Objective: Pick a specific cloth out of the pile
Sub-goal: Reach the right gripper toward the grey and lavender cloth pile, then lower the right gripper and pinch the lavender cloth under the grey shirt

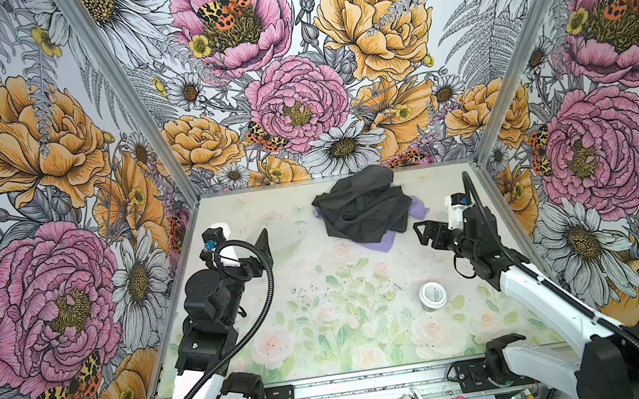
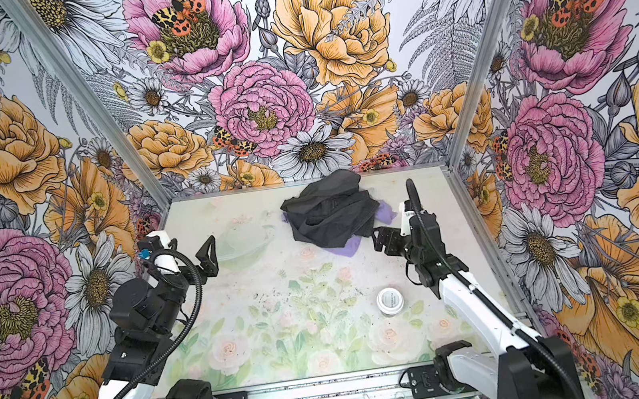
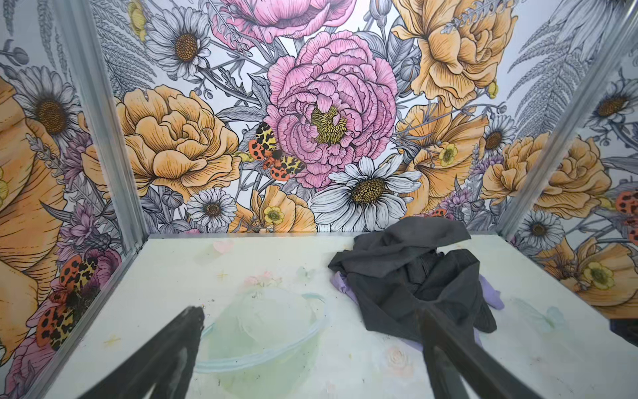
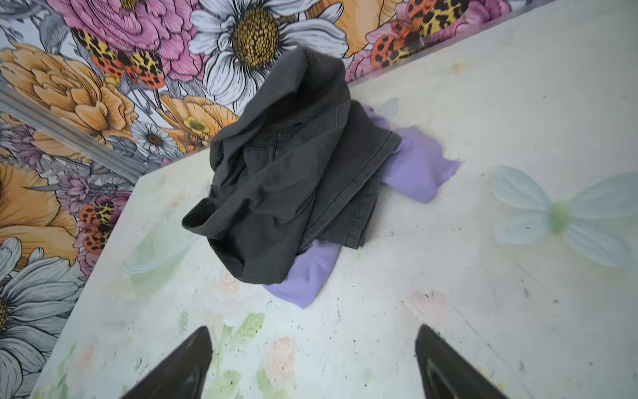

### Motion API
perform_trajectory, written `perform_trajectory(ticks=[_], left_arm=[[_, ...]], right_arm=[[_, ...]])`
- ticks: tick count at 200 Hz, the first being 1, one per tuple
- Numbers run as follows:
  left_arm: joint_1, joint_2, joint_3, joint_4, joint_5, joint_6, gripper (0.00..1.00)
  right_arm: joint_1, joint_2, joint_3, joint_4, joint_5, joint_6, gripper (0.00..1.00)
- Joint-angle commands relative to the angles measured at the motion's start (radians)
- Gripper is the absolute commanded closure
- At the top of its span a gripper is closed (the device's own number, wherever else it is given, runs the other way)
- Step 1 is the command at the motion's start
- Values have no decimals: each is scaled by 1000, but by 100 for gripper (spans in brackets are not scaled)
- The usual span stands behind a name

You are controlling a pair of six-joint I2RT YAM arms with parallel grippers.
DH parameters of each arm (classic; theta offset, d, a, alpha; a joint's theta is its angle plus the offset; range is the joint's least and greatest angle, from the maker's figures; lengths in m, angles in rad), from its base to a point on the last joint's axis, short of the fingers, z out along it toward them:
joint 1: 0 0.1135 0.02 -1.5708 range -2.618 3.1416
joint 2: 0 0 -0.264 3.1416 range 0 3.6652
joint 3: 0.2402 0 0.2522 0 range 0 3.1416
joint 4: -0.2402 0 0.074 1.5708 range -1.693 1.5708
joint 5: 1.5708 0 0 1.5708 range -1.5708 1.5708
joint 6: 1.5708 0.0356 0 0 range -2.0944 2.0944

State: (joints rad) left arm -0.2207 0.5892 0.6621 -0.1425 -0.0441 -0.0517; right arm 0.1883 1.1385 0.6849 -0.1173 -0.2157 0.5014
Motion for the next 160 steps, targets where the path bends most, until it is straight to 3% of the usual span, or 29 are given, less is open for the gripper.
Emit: perform_trajectory(ticks=[1,36,70,102,134,160], left_arm=[[-8,-25,-26,-42,70,32,1],[-9,-64,-35,-97,24,41,1],[-12,-99,-45,-157,20,52,1],[-16,-126,-57,-158,6,54,1],[-17,-126,-58,-166,-7,73,1],[-17,-124,-62,-166,-3,82,1]], right_arm=[[73,87,100,-79,28,-45,11],[166,224,172,-94,113,-52,20],[191,305,202,-76,131,101,32],[197,334,168,7,145,231,37],[196,381,88,210,120,407,47],[197,434,88,237,129,460,51]])
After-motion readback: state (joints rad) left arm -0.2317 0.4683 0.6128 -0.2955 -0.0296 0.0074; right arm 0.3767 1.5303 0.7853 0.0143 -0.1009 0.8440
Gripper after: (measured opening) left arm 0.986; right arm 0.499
